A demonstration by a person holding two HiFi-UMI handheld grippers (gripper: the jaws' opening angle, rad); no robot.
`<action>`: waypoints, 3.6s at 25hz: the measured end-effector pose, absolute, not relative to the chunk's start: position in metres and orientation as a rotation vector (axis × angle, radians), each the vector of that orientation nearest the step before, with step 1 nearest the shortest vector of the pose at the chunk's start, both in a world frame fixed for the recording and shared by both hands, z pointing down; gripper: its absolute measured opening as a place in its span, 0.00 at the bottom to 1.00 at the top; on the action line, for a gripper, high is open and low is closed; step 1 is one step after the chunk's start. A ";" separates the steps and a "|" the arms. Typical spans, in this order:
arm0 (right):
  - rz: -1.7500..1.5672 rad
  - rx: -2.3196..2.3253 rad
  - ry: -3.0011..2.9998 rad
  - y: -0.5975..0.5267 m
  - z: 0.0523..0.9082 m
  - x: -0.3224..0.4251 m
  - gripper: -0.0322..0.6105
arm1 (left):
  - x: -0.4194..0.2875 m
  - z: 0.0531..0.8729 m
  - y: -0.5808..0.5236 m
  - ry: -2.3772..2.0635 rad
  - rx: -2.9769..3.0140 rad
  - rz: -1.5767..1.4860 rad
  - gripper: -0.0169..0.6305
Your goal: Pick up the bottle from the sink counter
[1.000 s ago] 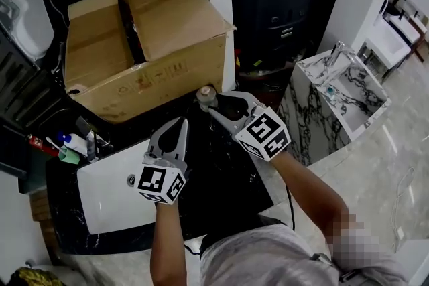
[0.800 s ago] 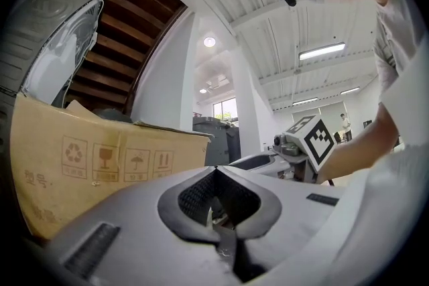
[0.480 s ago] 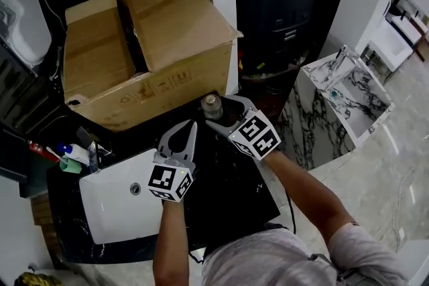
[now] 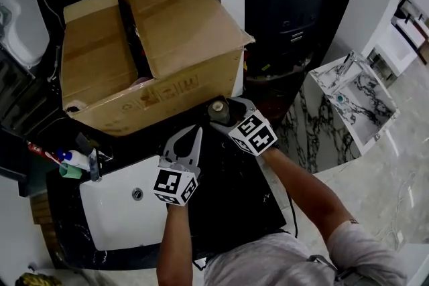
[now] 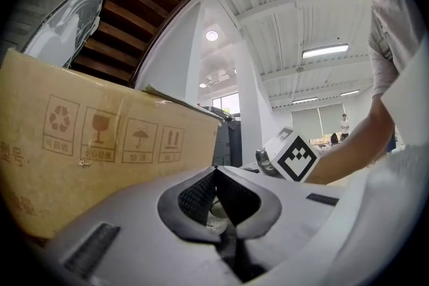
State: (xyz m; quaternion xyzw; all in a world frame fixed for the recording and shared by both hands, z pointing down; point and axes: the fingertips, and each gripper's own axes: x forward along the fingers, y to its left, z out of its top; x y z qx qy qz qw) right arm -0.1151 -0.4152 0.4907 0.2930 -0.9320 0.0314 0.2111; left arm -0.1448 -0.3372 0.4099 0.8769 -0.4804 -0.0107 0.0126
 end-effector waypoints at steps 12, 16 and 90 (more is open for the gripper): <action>0.153 0.724 -2.566 -0.431 0.522 -0.133 0.62 | -0.153 0.423 -0.349 -1.492 2.703 -0.032 0.03; 0.160 0.703 -2.551 -0.434 0.527 -0.137 0.62 | -0.154 0.425 -0.349 -1.488 2.701 -0.028 0.03; 0.022 0.536 -2.767 -0.266 0.398 -0.123 0.57 | -0.155 0.371 -0.248 -1.648 2.691 -0.118 0.03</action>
